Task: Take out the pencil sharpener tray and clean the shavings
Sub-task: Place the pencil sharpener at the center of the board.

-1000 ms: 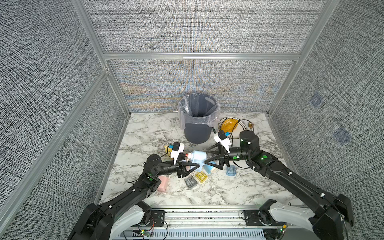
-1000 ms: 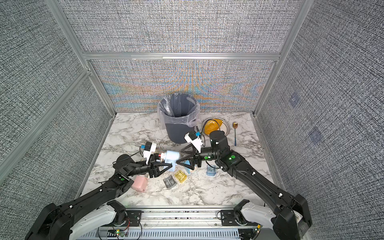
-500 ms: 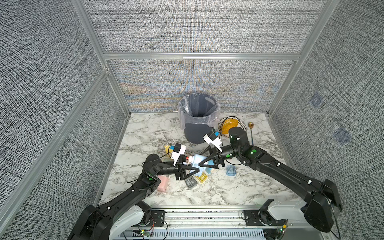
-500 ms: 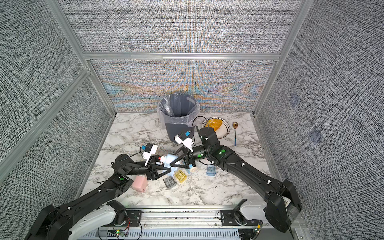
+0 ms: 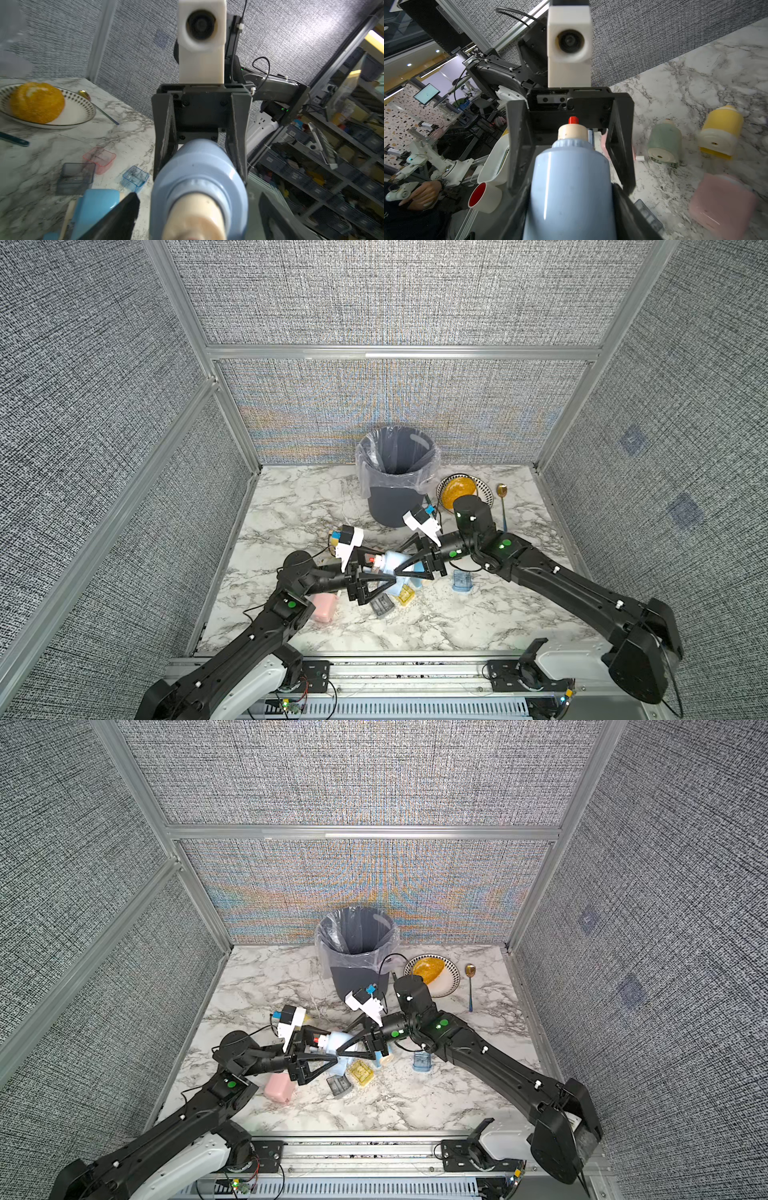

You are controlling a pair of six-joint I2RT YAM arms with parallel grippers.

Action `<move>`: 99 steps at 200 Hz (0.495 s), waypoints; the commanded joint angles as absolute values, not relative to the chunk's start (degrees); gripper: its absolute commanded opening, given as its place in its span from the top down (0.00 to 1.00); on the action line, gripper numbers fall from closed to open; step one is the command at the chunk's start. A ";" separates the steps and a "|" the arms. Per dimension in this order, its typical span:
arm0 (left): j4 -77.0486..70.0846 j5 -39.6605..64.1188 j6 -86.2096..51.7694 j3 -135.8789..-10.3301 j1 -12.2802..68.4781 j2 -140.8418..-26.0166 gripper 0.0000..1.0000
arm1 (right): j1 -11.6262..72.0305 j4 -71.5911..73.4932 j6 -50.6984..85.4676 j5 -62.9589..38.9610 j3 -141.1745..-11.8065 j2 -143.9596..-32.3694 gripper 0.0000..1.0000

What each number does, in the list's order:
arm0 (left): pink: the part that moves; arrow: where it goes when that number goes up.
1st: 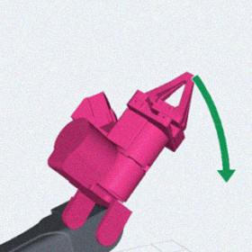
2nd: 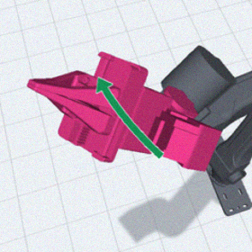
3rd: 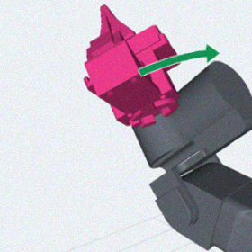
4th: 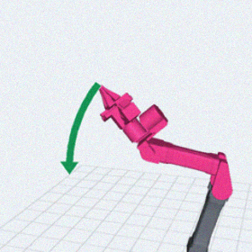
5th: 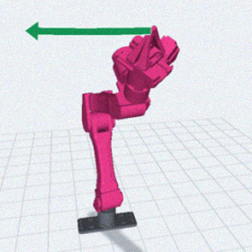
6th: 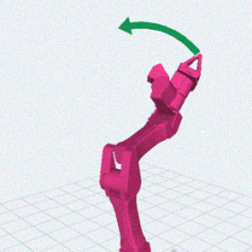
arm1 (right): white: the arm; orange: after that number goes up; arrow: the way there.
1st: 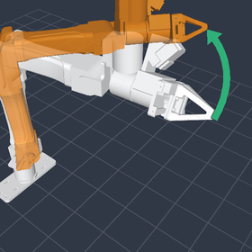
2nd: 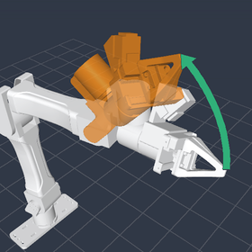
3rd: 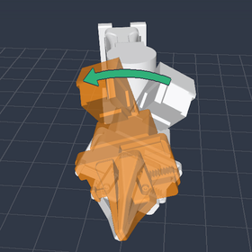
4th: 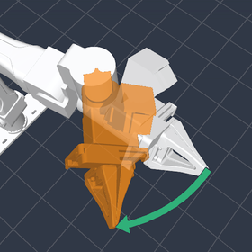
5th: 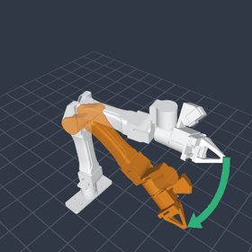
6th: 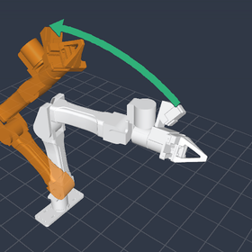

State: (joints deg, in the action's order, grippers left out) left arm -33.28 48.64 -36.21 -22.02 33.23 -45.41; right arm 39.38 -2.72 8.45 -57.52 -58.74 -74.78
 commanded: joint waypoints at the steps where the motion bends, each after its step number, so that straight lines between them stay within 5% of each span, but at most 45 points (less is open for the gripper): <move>1: -20.19 34.39 -33.66 -21.23 33.22 -40.28 0.00 | 38.62 -1.13 7.48 -47.80 -58.15 -74.72 0.68; 69: 17.49 -0.76 -39.21 -22.62 33.27 -17.75 0.00 | 38.22 7.75 6.41 -14.76 -52.48 -78.38 0.68; 99: 31.57 -11.25 -43.09 -23.38 33.23 -10.74 0.00 | 38.42 9.91 6.24 -9.15 -53.96 -84.76 0.68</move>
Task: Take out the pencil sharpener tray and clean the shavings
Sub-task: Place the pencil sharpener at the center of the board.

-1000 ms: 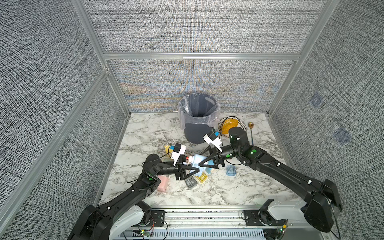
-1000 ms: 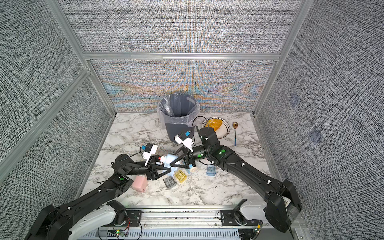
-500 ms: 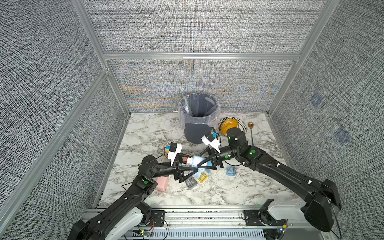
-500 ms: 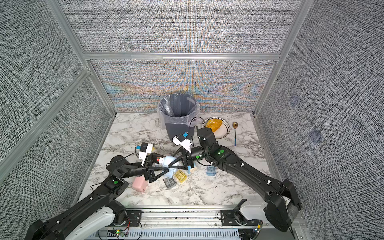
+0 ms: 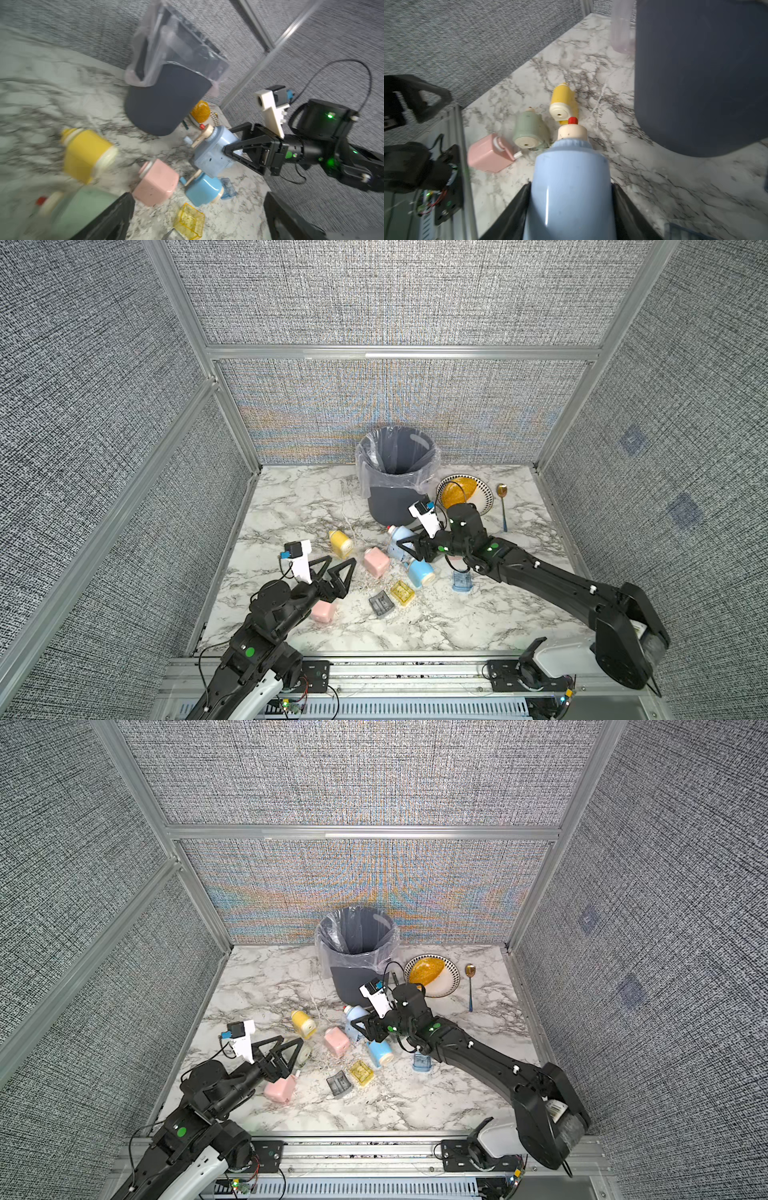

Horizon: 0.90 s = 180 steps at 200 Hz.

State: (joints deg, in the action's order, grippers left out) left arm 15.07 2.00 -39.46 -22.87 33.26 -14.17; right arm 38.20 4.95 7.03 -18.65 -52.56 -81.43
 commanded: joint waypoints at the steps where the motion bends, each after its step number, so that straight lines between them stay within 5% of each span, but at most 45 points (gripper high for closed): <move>1: 31.87 -11.43 -43.21 -23.38 33.23 -10.60 0.00 | 38.46 9.92 6.20 -9.01 -54.09 -84.96 0.68; 113: 45.93 -13.55 -54.17 -23.61 33.22 -20.54 0.00 | 40.63 13.48 3.99 -0.13 -62.00 -103.55 0.65; 180: 37.57 -6.51 -54.67 -19.70 33.22 -26.71 0.00 | 41.38 14.85 2.73 1.04 -61.51 -108.08 0.46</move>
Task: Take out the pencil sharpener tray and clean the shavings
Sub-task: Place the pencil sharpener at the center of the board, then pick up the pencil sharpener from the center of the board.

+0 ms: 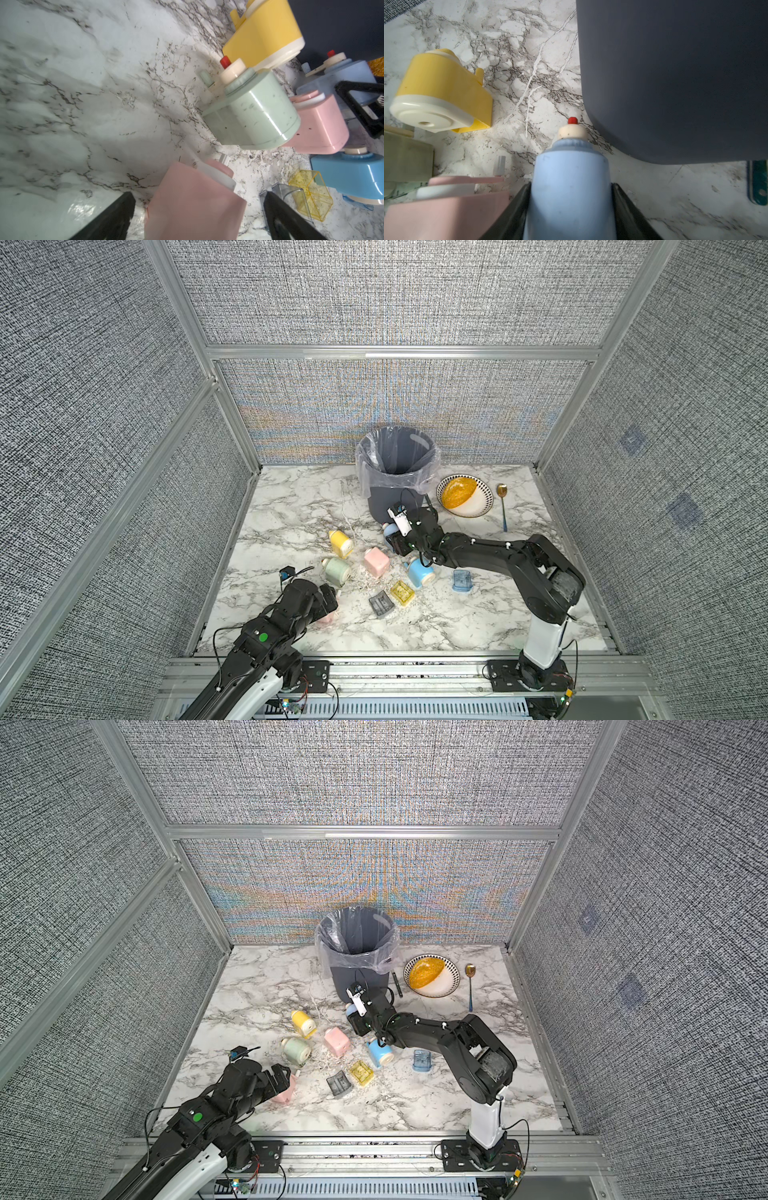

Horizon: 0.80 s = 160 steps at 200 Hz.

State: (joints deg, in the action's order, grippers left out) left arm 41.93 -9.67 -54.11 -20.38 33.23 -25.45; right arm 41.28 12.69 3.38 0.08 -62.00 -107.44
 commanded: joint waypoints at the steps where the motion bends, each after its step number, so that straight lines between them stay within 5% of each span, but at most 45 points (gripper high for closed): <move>1: 37.46 -6.46 -54.67 -19.69 33.22 -26.80 0.00 | 41.34 14.90 2.73 1.05 -61.47 -108.09 0.46; 84: 31.50 -0.50 -54.72 -17.14 33.22 -30.40 0.00 | 41.49 10.64 4.76 0.79 -59.19 -99.55 0.14; 160: 25.97 5.98 -58.74 -14.81 33.25 -30.67 0.00 | 46.51 3.14 10.00 4.13 -54.42 -87.69 0.04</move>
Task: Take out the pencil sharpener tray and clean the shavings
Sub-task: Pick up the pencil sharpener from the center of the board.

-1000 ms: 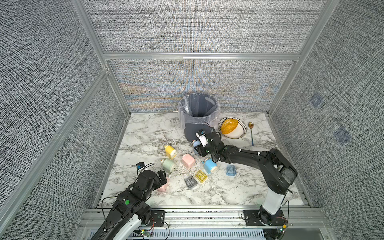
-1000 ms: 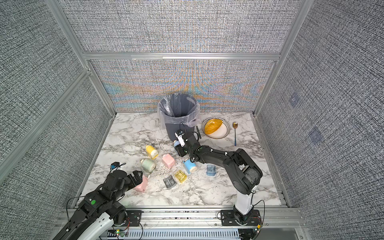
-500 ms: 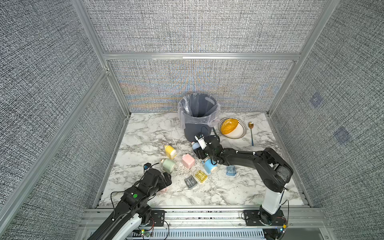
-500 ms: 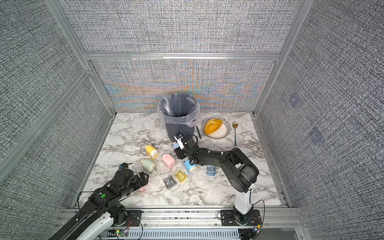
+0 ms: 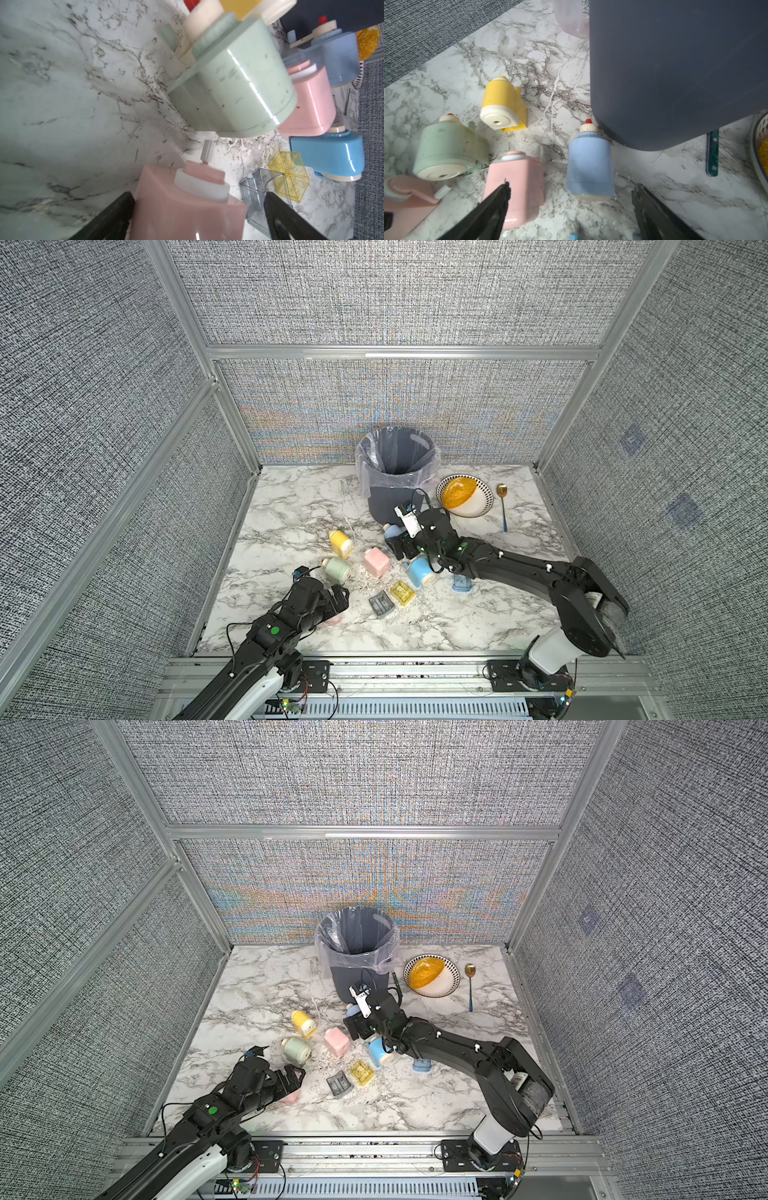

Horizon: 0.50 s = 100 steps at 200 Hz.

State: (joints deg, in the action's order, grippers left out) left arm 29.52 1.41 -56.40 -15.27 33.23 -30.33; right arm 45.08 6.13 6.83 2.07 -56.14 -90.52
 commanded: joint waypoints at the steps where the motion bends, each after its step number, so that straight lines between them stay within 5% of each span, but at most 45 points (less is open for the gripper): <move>1: 25.95 6.11 -58.82 -14.79 33.23 -30.67 0.00 | 46.59 3.06 10.05 4.13 -54.28 -87.53 0.04; 28: 28.75 6.02 -59.27 -16.37 33.31 -29.51 0.00 | 51.46 1.13 13.32 6.41 -52.06 -82.37 0.04; 100: 44.47 -20.08 -56.17 -24.33 33.10 -20.52 0.00 | 69.42 -2.59 29.83 11.66 -54.99 -84.28 0.04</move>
State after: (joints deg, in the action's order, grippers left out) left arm 41.30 -9.50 -58.96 -21.78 33.28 -19.49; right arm 65.23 -0.30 22.44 8.86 -52.07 -81.10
